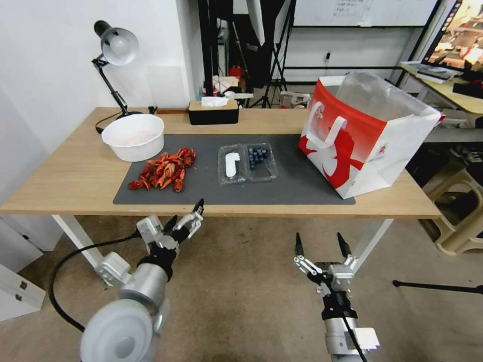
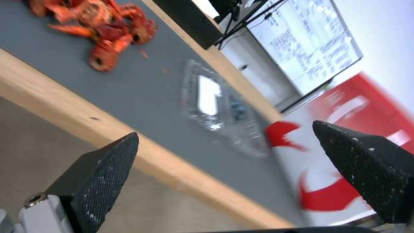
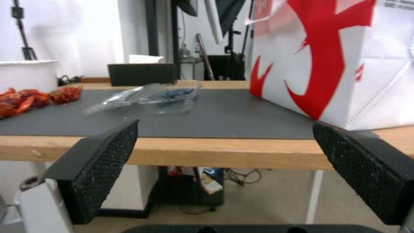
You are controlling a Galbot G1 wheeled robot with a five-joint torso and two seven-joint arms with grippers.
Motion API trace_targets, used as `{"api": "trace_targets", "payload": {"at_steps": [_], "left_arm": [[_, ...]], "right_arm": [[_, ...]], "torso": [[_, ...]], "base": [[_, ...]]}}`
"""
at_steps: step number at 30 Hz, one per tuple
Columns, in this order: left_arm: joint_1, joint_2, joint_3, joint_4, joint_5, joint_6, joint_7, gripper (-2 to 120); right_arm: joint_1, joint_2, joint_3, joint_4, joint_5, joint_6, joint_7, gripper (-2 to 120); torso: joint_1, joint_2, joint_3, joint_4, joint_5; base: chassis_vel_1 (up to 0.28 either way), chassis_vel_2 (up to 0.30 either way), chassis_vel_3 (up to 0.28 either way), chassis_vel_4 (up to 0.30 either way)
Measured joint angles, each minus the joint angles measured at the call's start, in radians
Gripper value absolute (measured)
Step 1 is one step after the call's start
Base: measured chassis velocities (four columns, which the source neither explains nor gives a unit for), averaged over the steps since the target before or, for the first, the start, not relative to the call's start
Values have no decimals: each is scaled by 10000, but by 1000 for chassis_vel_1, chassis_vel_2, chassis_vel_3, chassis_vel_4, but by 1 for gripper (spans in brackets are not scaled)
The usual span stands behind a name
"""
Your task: Close the takeout container lid, then place the container into the takeout bag.
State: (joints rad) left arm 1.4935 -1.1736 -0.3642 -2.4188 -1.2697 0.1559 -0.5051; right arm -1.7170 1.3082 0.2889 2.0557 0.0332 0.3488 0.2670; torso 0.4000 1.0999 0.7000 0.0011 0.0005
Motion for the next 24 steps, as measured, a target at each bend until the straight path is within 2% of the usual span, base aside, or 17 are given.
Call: {"api": "trace_targets", "payload": {"at_steps": [2, 3, 5, 9, 11, 15, 16, 19, 24], "left_arm": [[-771, 97, 173, -1, -1223, 27, -581, 100], [-771, 97, 173, -1, -1223, 27, -581, 100], [-1757, 137, 451, 297, -2446, 12, -1111, 100], [-2975, 80, 1013, 1023, -3229, -138, -1472, 100], [-3337, 32, 1243, 1282, -3350, -194, -1536, 100], [-4676, -237, 2320, 2401, -3401, -558, -1633, 100], [-4676, -237, 2320, 2401, -3401, -558, -1633, 100], [-5406, -425, 3024, 3143, -3266, -870, -1602, 100], [-5861, -655, 3476, 3776, -2971, -1094, -1579, 100]], "right_arm": [[-134, 7, 62, 58, 4, -1, -55, 100], [-134, 7, 62, 58, 4, -1, -55, 100], [-316, 76, 175, 179, -38, 12, -109, 100], [-561, 241, 278, 272, -215, 102, -150, 100], [-614, 297, 301, 274, -281, 146, -156, 100], [-786, 572, 348, 274, -547, 267, -183, 100], [-786, 572, 348, 274, -547, 267, -183, 100], [-835, 727, 389, 271, -689, 318, -213, 100], [-825, 907, 434, 143, -770, 380, -255, 100]], "torso": [[1, 0, 1, -17, -7], [1, 0, 1, -17, -7], [1, 0, 0, -12, -7], [1, 0, 1, -12, -7], [1, 0, 1, -11, -4], [2, 0, 1, -12, -5], [2, 0, 1, -12, -5], [1, 0, 1, -12, -5], [2, 0, 1, -10, -4]], "base": [[0, 0, 0, 0], [0, 0, 0, 0], [0, 0, 0, 0], [0, 0, 0, 0], [0, 0, 0, 0], [0, 0, 0, 0], [0, 0, 0, 0], [0, 0, 0, 0], [0, 0, 0, 0]]}}
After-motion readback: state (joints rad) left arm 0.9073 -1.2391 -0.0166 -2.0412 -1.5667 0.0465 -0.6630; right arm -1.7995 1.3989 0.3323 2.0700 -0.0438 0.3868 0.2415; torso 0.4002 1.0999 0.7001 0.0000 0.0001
